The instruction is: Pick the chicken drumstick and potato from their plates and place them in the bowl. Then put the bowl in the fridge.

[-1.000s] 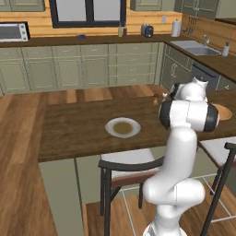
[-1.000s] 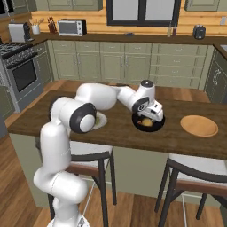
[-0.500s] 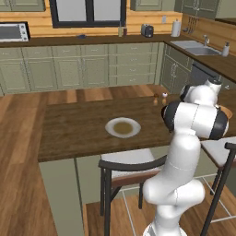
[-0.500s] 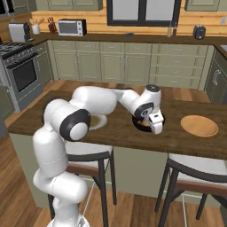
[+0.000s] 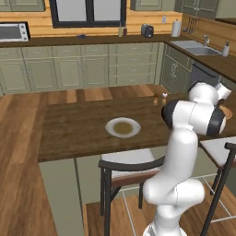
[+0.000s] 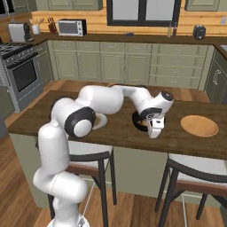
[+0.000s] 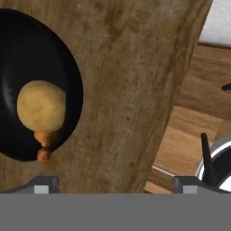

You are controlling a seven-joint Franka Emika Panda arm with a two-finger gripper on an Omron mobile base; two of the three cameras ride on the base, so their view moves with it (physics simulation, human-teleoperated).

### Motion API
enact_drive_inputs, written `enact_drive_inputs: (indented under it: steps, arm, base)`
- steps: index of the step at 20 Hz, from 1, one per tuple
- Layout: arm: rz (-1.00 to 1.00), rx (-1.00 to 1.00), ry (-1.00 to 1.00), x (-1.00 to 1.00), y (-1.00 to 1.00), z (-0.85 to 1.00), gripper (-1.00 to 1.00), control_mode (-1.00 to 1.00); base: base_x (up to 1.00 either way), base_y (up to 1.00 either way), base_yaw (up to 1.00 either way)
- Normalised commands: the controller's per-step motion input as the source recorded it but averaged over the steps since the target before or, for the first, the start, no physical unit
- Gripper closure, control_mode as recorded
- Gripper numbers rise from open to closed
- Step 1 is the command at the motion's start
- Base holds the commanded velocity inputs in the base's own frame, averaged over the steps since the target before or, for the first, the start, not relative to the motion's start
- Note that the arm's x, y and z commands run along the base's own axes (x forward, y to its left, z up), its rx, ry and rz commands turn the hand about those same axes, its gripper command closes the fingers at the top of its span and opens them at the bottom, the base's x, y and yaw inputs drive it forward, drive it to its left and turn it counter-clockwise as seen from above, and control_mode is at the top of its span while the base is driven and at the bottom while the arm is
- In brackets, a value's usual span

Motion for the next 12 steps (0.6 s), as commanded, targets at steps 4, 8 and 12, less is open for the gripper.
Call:
enact_drive_inputs:
  steps: [4,8,12]
  arm:
    - [0.0,0.0,-0.19,0.15,0.11,-0.46,-1.0,-1.0]
    - [0.0,0.0,-0.01,0.5,0.0,-0.35,-1.0,-1.0]
    - [0.0,0.0,0.0,0.52,0.0,-0.24,-1.0,-1.0]
  base:
    - [0.0,0.0,0.0]
    - [0.0,0.0,0.0]
    - [0.0,0.0,0.0]
